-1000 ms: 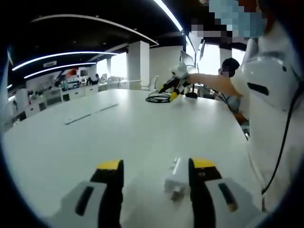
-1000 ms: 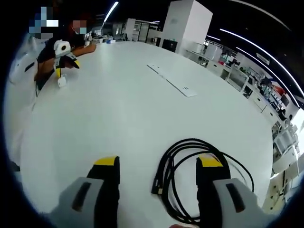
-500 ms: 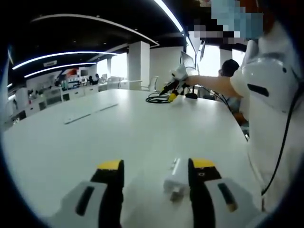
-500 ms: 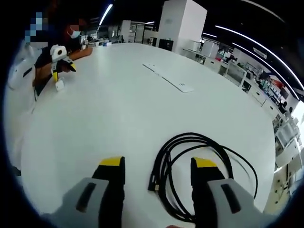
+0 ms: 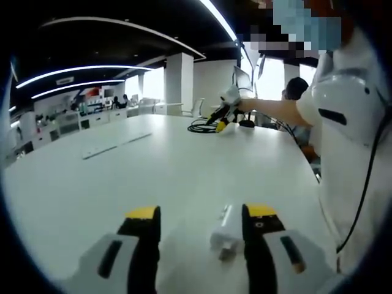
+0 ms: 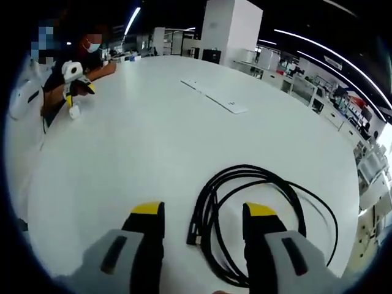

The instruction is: Plug the desk Type‑C cable into the charger adapter.

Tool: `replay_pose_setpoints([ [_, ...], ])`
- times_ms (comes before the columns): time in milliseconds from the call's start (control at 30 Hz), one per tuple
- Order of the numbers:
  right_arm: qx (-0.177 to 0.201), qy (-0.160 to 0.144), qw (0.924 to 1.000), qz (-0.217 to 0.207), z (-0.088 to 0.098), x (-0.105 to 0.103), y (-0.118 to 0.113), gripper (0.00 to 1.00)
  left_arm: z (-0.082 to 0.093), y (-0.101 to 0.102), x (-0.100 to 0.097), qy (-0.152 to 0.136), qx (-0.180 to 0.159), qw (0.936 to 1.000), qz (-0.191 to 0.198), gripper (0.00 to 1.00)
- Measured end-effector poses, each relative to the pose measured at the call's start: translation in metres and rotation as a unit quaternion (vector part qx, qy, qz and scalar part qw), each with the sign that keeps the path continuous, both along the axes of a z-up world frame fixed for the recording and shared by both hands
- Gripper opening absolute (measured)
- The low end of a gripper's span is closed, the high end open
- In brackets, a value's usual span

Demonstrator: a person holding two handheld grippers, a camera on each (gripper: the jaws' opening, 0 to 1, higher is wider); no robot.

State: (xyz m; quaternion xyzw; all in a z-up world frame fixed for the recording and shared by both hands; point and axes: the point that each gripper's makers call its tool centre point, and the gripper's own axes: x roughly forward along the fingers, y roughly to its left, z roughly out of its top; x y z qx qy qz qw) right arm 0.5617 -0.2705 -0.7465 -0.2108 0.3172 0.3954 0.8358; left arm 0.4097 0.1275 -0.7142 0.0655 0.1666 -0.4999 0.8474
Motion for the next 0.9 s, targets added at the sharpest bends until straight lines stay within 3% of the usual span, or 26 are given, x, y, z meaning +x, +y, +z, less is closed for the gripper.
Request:
replay_pose_setpoints([
  [900,0.006,0.015,0.9998,-0.006,-0.0066,-0.0004,-0.0051,0.44,0.0003,-0.0008,-0.0015,-0.003,0.008,1.0,-0.001,0.52],
])
